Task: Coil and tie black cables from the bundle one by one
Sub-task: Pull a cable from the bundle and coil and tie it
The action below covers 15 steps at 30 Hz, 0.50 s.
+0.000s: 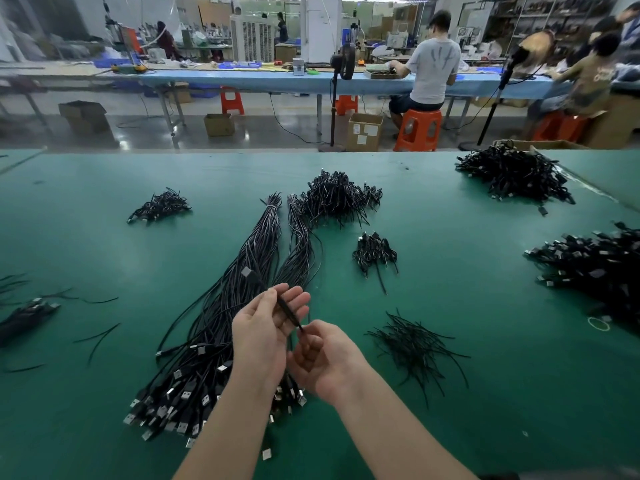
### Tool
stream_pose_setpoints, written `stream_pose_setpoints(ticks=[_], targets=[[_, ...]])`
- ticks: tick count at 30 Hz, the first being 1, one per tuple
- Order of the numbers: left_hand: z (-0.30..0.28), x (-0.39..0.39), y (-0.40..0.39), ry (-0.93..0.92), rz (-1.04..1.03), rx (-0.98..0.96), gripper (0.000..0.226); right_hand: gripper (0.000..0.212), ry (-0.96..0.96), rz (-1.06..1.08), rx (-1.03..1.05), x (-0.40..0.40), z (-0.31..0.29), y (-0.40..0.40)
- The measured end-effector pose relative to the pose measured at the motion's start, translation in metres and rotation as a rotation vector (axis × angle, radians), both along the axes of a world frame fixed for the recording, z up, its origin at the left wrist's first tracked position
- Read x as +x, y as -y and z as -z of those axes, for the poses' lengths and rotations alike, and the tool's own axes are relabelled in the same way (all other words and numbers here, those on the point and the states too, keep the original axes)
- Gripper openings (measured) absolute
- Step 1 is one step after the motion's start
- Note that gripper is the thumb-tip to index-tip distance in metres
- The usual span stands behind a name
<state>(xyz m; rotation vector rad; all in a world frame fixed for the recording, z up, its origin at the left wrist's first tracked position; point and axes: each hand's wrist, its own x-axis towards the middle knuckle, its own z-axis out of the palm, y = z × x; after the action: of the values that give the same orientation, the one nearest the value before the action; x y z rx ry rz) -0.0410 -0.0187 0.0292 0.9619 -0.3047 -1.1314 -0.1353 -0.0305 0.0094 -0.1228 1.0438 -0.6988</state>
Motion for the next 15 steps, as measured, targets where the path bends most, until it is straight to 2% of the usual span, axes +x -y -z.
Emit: stream_pose_setpoints(ticks=[4, 9, 12, 15], targets=[[-0.001, 0.009, -0.007, 0.095, 0.156, -0.047, 0.031, 0.030, 0.043, -0.084, 0.011, 0.005, 0.008, -0.001], [-0.004, 0.013, -0.016, 0.202, 0.291, -0.110, 0.032, 0.031, -0.014, -0.190, -0.041, 0.006, 0.005, 0.003], [-0.007, 0.009, -0.021, 0.276, 0.356, -0.142, 0.031, 0.033, 0.001, -0.221, -0.123, 0.002, 0.002, 0.010], [-0.010, 0.005, -0.028, 0.301, 0.410, -0.167, 0.025, 0.040, 0.066, -0.287, -0.304, -0.011, -0.006, 0.018]])
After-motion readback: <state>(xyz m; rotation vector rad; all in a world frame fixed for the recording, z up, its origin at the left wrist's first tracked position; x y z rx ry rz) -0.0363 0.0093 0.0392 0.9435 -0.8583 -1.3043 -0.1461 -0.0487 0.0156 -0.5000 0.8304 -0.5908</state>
